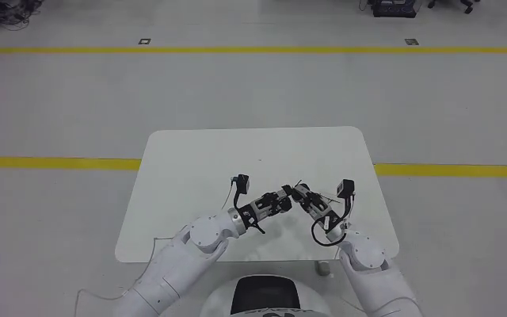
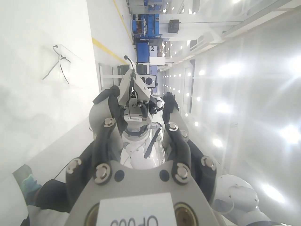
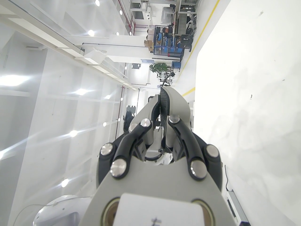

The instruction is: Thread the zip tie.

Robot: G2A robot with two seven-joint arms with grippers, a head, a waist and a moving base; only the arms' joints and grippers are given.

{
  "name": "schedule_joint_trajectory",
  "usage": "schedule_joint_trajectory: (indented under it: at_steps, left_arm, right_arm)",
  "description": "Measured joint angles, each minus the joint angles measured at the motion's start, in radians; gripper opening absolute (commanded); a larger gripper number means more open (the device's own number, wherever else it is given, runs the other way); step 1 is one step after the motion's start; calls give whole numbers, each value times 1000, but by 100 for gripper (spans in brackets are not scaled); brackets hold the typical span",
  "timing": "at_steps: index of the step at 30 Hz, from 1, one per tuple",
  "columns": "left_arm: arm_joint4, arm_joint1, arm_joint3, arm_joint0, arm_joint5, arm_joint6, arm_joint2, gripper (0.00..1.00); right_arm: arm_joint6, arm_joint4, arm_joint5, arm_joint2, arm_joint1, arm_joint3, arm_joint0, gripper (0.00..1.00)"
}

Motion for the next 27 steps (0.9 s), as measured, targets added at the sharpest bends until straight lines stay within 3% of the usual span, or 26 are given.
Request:
schedule_joint_trajectory:
  at_steps: [6, 15, 22, 27]
  left_arm:
    - [-2, 0, 2, -1, 1, 5, 2, 29]
    - [-7, 0, 4, -3, -2, 9, 2, 27]
    - [-3, 1, 3, -4, 0, 13, 3, 7]
    - [3, 1, 5, -6, 2, 14, 6, 5]
  right_arm:
    - [-10, -6, 0, -3, 2, 2, 0, 0]
    - [-30, -22, 0, -11, 5, 10, 4, 0]
    - [-27, -23, 0, -15, 8, 5, 3, 0]
    - [-22, -19, 0, -15, 11, 1, 1, 0]
